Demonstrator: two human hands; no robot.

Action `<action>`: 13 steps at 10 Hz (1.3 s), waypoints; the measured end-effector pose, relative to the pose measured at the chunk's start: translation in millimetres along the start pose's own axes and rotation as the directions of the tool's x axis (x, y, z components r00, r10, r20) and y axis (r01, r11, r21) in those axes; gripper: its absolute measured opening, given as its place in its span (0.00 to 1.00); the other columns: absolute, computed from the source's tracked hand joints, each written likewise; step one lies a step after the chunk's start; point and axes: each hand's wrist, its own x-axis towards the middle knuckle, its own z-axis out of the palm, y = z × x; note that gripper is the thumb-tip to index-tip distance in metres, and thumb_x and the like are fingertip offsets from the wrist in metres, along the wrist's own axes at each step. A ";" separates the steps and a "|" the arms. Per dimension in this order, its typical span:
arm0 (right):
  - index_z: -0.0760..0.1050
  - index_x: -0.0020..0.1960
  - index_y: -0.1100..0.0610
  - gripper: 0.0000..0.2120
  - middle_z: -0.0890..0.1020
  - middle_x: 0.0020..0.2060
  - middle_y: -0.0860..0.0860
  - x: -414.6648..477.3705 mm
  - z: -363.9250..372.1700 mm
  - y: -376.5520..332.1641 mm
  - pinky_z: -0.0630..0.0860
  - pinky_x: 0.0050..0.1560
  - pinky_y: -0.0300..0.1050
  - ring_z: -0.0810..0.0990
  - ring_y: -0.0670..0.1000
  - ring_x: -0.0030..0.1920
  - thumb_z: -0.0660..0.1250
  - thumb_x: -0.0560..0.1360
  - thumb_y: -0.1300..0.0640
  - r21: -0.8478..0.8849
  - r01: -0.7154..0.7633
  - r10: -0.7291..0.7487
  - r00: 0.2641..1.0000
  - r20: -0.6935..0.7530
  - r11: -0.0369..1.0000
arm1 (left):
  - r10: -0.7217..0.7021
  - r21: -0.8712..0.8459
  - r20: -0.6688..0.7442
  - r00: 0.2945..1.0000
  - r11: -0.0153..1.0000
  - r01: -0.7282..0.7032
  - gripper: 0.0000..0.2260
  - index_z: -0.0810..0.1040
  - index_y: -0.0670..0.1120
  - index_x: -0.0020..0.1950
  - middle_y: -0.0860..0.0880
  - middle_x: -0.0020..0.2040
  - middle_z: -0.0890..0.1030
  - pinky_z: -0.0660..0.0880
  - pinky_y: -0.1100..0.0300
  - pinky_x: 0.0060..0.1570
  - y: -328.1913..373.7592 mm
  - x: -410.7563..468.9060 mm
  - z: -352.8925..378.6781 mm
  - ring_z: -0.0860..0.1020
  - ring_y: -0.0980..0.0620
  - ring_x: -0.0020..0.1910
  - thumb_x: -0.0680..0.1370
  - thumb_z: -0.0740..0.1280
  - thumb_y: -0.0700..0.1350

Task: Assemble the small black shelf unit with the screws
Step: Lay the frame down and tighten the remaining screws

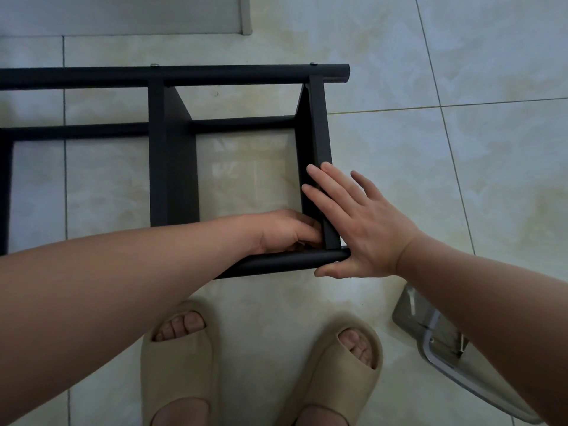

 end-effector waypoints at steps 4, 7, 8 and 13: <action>0.58 0.81 0.62 0.55 0.54 0.81 0.59 -0.2 -0.1 0.1 0.61 0.74 0.67 0.51 0.59 0.82 0.58 0.69 0.22 -0.001 -0.001 0.001 1.000 0.000 1.000 | 0.004 0.062 -0.020 1.000 0.998 -0.003 0.09 0.81 0.39 0.50 0.41 0.42 0.79 0.72 0.50 0.49 -0.4 1.0 0.1 0.76 0.45 0.43 0.72 0.69 0.41; 0.57 0.81 0.62 0.56 0.53 0.82 0.58 -0.8 1.2 0.5 0.61 0.75 0.67 0.51 0.58 0.82 0.57 0.69 0.22 0.002 -0.002 0.002 1.000 -0.008 1.000 | -0.008 -0.114 0.034 0.999 0.993 0.011 0.09 0.78 0.39 0.49 0.45 0.38 0.80 0.74 0.55 0.45 0.2 -0.1 0.1 0.79 0.48 0.38 0.70 0.67 0.36; 0.56 0.81 0.62 0.56 0.53 0.82 0.58 -0.1 1.8 0.4 0.60 0.75 0.67 0.50 0.58 0.82 0.57 0.69 0.22 0.000 -0.002 0.002 1.000 -0.005 1.000 | -0.004 -0.032 -0.009 1.000 0.999 0.004 0.12 0.79 0.37 0.53 0.40 0.43 0.78 0.70 0.49 0.50 0.7 0.6 1.0 0.76 0.44 0.44 0.71 0.67 0.41; 0.56 0.81 0.62 0.56 0.53 0.82 0.58 -0.5 2.7 1.0 0.59 0.75 0.68 0.50 0.58 0.82 0.58 0.69 0.22 -0.013 -0.003 0.003 1.000 -0.006 1.000 | -0.001 -0.035 -0.051 0.999 0.999 -0.001 0.09 0.79 0.37 0.56 0.39 0.45 0.78 0.70 0.50 0.49 4.0 -0.8 3.4 0.76 0.44 0.45 0.77 0.65 0.36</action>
